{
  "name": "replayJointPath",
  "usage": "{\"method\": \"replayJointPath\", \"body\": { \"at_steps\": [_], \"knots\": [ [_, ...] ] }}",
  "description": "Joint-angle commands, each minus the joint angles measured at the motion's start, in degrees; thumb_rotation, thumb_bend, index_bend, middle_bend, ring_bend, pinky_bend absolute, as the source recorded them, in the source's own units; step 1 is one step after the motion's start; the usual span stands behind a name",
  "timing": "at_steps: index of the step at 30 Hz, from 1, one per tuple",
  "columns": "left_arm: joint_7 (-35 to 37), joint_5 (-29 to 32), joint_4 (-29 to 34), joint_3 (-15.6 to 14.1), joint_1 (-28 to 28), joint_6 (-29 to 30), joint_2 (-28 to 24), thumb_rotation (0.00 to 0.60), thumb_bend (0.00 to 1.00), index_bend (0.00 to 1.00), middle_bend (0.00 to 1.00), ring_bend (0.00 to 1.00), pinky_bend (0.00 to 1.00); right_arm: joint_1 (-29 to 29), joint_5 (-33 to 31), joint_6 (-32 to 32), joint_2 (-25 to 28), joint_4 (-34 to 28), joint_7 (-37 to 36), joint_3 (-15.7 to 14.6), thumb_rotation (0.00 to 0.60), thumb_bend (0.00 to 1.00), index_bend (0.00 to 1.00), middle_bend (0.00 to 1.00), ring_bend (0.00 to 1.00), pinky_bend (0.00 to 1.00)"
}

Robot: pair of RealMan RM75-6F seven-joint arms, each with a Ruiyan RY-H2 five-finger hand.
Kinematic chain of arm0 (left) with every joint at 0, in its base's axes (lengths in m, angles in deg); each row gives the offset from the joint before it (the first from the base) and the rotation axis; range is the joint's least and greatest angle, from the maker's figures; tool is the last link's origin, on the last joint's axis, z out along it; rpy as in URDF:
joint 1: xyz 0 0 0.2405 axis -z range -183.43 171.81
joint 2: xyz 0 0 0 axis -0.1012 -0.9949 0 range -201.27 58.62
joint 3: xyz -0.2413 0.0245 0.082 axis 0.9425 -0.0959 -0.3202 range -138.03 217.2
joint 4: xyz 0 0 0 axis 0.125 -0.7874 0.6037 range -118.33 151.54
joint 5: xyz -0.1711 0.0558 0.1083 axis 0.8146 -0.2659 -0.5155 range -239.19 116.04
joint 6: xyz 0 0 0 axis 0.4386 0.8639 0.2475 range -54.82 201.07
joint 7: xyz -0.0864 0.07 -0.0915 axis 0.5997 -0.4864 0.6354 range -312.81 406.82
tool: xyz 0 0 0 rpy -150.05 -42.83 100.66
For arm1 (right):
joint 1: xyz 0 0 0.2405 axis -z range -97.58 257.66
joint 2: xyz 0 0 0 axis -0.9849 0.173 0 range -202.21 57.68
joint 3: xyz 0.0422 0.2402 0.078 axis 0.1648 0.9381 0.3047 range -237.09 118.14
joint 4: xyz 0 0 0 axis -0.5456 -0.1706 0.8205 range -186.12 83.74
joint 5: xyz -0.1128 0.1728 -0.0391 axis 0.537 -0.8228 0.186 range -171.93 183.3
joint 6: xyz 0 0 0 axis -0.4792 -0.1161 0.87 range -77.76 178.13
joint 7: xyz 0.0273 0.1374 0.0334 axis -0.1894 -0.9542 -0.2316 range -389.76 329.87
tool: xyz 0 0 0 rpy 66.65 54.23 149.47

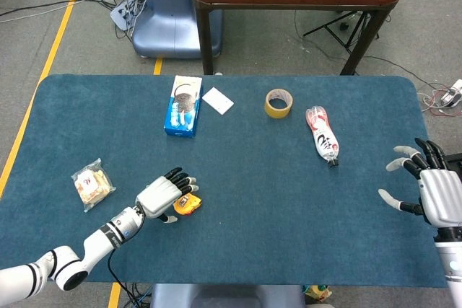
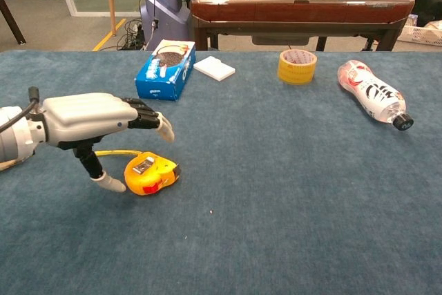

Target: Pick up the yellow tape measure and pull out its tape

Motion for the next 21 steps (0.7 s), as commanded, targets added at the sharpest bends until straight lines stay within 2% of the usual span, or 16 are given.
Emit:
{"method": "replayJointPath", "body": {
  "at_steps": [1,11,21],
  "knots": [
    [-0.98,1.27,-1.21,-0.14,0.99,-1.17,1.11,0.6,0.14,0.21,0.15,0.1,0.04,0.08,-0.21,0.0,0.0,0.09,-0.07,0.02,0.6,0.26,0.45,0.25,0.08,0.04],
    [-4.05,4.29,-3.53,-0.95,2.51,-2.87,2.61,0.6,0.14,0.22,0.16,0.1,0.04,0.48,-0.56,0.09,0.28,0.26,-0.37,-0.03,0.6,0.26,0.45,0.25,0.08,0.04],
    [-2.04,4.42,-6.02,-2.02,3.36,-2.16,3.81,0.6,0.14,0.26,0.19,0.1,0.04,0.74,-0.75,0.16,0.37,-0.02,-0.03,-0.09,0.6,0.26,0.45,0.25,0.08,0.04]
  ]
}}
